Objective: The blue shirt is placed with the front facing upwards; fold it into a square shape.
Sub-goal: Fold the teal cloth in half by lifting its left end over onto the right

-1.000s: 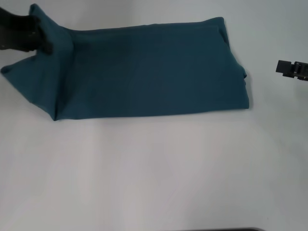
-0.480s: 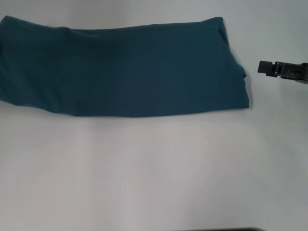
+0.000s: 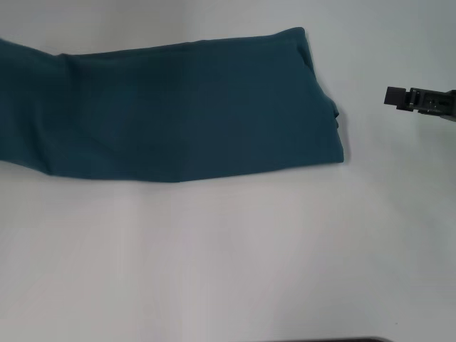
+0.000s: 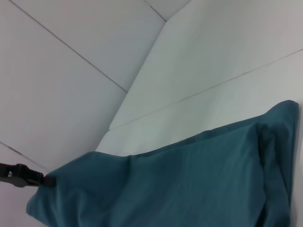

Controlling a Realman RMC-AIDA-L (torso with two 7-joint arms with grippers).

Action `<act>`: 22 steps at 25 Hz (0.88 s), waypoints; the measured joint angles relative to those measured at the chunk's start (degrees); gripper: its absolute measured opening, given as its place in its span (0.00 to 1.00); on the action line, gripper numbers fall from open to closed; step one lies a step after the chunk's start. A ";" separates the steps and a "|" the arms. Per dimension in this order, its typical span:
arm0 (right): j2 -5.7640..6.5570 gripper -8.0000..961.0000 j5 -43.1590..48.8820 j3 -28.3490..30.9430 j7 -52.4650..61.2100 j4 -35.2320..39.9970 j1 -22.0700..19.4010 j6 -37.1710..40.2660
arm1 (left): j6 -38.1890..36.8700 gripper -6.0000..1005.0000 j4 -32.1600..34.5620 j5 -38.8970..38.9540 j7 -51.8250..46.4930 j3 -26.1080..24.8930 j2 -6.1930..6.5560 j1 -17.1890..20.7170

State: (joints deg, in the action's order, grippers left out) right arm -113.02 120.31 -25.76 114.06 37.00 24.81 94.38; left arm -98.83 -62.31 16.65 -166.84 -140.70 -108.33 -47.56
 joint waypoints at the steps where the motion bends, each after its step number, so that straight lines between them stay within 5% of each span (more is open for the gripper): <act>1: 0.00 0.93 0.00 -0.01 0.01 0.00 0.00 0.00 | -0.72 0.05 0.08 2.38 0.28 0.02 -0.02 -0.05; 5: 0.11 0.93 0.00 -0.25 0.16 0.00 -0.12 0.00 | -3.85 0.05 0.21 11.34 0.64 1.03 -0.59 -0.54; 8: 0.18 0.93 0.00 -0.40 0.20 0.00 -0.28 0.01 | -5.21 0.05 0.24 14.88 0.90 2.33 -2.15 -1.84; 22: 0.26 0.93 0.46 -0.62 0.20 -0.09 -0.64 0.01 | 0.16 0.05 2.63 15.64 1.14 4.71 -9.58 -10.03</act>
State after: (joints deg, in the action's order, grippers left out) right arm -112.76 120.78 -26.38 114.26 36.91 24.17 94.39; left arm -98.67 -59.68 32.29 -165.70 -135.99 -117.91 -57.60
